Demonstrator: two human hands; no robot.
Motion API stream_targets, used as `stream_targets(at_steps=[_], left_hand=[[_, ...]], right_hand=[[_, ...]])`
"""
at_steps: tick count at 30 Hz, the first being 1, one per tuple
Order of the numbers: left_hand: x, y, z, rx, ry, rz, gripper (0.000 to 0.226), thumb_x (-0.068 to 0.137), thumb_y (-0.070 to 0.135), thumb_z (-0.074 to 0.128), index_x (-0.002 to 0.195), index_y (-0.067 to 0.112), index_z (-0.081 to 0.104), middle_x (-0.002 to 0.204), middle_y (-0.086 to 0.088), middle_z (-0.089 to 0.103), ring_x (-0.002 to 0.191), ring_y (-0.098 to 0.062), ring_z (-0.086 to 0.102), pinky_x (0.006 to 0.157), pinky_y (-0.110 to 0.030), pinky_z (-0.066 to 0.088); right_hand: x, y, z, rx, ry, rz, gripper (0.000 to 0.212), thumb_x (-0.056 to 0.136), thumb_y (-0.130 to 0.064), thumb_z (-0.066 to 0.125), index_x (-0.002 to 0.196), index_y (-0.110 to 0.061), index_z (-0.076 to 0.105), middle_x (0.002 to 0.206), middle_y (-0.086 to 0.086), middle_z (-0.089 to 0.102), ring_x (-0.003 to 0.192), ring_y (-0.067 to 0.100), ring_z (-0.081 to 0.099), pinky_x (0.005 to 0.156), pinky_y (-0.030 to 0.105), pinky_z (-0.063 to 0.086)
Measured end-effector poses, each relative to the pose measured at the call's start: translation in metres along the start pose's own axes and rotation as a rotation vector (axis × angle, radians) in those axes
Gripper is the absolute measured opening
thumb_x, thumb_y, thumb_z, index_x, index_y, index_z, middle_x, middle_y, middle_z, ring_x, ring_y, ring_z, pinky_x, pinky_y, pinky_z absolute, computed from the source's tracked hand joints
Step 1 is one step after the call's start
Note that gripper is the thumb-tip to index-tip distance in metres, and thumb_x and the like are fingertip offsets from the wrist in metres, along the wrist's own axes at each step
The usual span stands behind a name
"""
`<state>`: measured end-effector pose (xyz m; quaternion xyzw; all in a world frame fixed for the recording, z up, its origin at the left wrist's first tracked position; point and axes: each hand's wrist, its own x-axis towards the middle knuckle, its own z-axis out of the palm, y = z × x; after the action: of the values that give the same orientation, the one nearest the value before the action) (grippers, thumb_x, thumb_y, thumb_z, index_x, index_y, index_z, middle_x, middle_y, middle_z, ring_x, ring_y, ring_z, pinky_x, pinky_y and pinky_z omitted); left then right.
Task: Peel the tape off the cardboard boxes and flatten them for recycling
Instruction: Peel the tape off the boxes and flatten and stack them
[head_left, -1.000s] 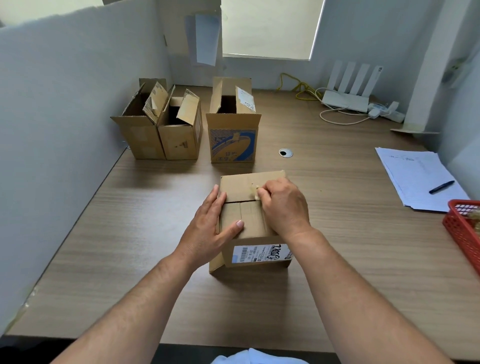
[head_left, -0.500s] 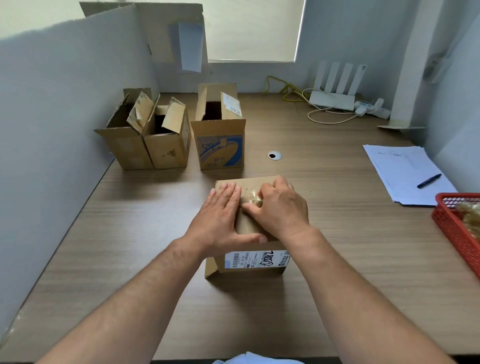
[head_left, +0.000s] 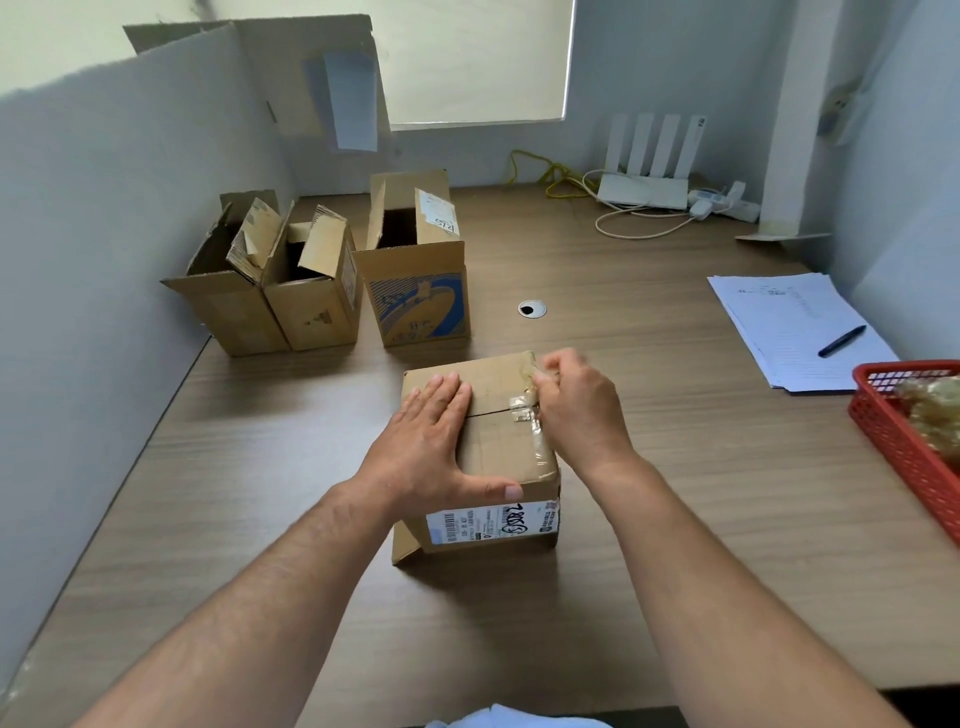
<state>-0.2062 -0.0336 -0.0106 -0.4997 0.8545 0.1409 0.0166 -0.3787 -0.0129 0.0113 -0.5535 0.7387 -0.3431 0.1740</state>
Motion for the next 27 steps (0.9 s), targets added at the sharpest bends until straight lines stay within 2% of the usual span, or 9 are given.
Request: stream_targets(at_steps=[2,4,8,12,14,19,22,25,27], left_hand=[[-0.001,-0.001,0.002,-0.011,0.001,-0.01,0.137,0.048,0.096,0.032,0.154,0.021,-0.01,0.16,0.005,-0.018,0.145,-0.008,-0.021,0.111,-0.025,-0.017],[-0.003,-0.003,0.004,-0.03,-0.003,-0.019,0.137,0.048,0.096,0.034,0.154,0.02,-0.01,0.16,0.004,-0.018,0.145,-0.008,-0.02,0.111,-0.025,-0.016],[-0.008,-0.005,0.007,-0.055,-0.005,-0.037,0.14,0.047,0.098,0.033,0.154,0.018,-0.008,0.161,0.003,-0.017,0.146,-0.009,-0.019,0.112,-0.026,-0.013],[-0.008,-0.003,0.013,-0.037,0.032,-0.019,0.151,0.035,0.106,0.013,0.154,0.014,-0.007,0.161,0.0,-0.015,0.146,-0.009,-0.019,0.118,-0.029,-0.011],[-0.008,0.001,0.016,-0.026,0.038,-0.002,0.152,0.034,0.106,0.01,0.154,0.014,-0.008,0.161,0.0,-0.016,0.145,-0.009,-0.02,0.118,-0.029,-0.012],[-0.007,0.005,0.018,0.013,0.041,0.008,0.15,0.035,0.106,0.007,0.153,0.016,-0.011,0.16,0.0,-0.018,0.145,-0.01,-0.021,0.118,-0.03,-0.013],[-0.006,0.005,0.015,0.05,0.041,0.009,0.149,0.035,0.106,0.004,0.154,0.017,-0.008,0.161,0.0,-0.017,0.146,-0.012,-0.021,0.119,-0.033,-0.012],[-0.007,0.005,0.014,0.06,0.019,0.01,0.142,0.04,0.104,0.004,0.155,0.021,-0.004,0.161,0.0,-0.013,0.147,-0.013,-0.018,0.12,-0.035,-0.01],[-0.008,0.002,0.017,0.067,-0.009,0.01,0.137,0.044,0.102,0.001,0.155,0.023,-0.002,0.162,0.0,-0.01,0.147,-0.013,-0.016,0.12,-0.035,-0.01]], right_hand=[[-0.002,0.005,-0.001,0.014,-0.01,0.041,0.012,0.098,-0.022,0.05,0.106,-0.014,0.054,0.092,0.004,0.061,0.084,0.022,0.055,0.067,0.028,0.036],[-0.004,0.013,0.001,-0.034,-0.031,0.068,0.015,0.098,-0.026,0.048,0.103,-0.016,0.057,0.101,0.005,0.059,0.085,0.021,0.053,0.069,0.028,0.038],[-0.006,0.013,0.0,-0.134,-0.061,0.016,0.035,0.1,-0.039,0.037,0.103,-0.014,0.063,0.099,0.005,0.051,0.091,0.024,0.054,0.07,0.03,0.039],[-0.012,-0.003,0.003,-0.403,-0.075,-0.072,0.06,0.084,-0.063,0.055,0.116,-0.013,0.051,0.114,0.006,0.052,0.104,0.023,0.054,0.079,0.032,0.043],[-0.015,-0.008,0.008,-0.437,-0.074,-0.067,0.06,0.085,-0.057,0.059,0.121,-0.011,0.045,0.12,0.008,0.052,0.109,0.024,0.053,0.082,0.032,0.043],[-0.016,-0.014,0.013,-0.54,0.06,-0.221,0.025,0.099,-0.021,0.042,0.12,-0.009,0.049,0.117,0.01,0.058,0.102,0.025,0.058,0.07,0.03,0.037],[-0.017,-0.016,0.011,-0.571,0.015,-0.227,0.027,0.096,-0.006,0.034,0.117,-0.006,0.051,0.114,0.012,0.06,0.099,0.027,0.06,0.068,0.029,0.035],[-0.011,-0.001,0.018,-0.389,-0.104,-0.009,0.023,0.095,-0.008,0.04,0.113,-0.001,0.053,0.11,0.016,0.061,0.101,0.033,0.06,0.071,0.03,0.039],[-0.008,0.018,0.028,-0.052,-0.188,0.255,0.021,0.092,-0.009,0.043,0.096,0.001,0.061,0.093,0.018,0.066,0.085,0.033,0.065,0.065,0.029,0.045]])
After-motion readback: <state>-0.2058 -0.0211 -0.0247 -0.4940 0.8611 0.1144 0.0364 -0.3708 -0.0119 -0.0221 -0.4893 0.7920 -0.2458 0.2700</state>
